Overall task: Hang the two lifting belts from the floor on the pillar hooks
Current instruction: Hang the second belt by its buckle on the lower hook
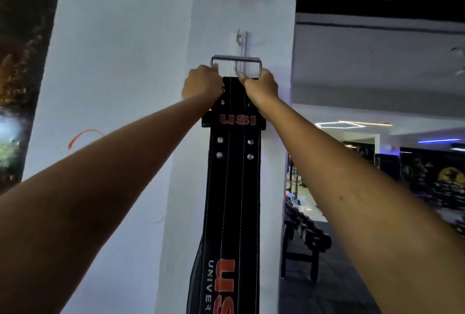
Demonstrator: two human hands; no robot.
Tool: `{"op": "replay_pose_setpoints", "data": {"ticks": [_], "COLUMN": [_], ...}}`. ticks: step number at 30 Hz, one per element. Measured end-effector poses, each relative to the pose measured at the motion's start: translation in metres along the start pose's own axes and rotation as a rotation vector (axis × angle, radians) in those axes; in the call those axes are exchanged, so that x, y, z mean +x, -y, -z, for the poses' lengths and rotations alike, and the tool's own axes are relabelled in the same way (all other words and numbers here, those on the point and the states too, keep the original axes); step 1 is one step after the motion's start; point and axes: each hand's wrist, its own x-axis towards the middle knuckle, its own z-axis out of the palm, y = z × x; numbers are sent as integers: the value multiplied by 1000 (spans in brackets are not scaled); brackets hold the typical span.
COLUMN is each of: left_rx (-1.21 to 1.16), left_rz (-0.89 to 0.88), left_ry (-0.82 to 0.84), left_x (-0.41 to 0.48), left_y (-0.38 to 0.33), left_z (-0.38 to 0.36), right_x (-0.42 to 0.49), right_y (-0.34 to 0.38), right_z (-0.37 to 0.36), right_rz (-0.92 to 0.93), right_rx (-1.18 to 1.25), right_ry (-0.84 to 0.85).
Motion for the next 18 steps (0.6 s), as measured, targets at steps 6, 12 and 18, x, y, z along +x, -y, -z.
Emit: {"op": "replay_pose_setpoints", "data": {"ticks": [6, 12, 18], "left_rx": [-13, -54, -14], "left_rz": [-8, -18, -40], "left_ry": [58, -80, -22], "left_x": [8, 12, 19], "left_y": [5, 12, 11], "left_z": [-3, -10, -9], "right_x": [-1, 2, 12], "right_y": [13, 16, 15], "right_z": [2, -11, -16], "right_rz": [-1, 63, -39], "right_rx": [-149, -69, -28], "right_ry": [-13, -156, -223]}}
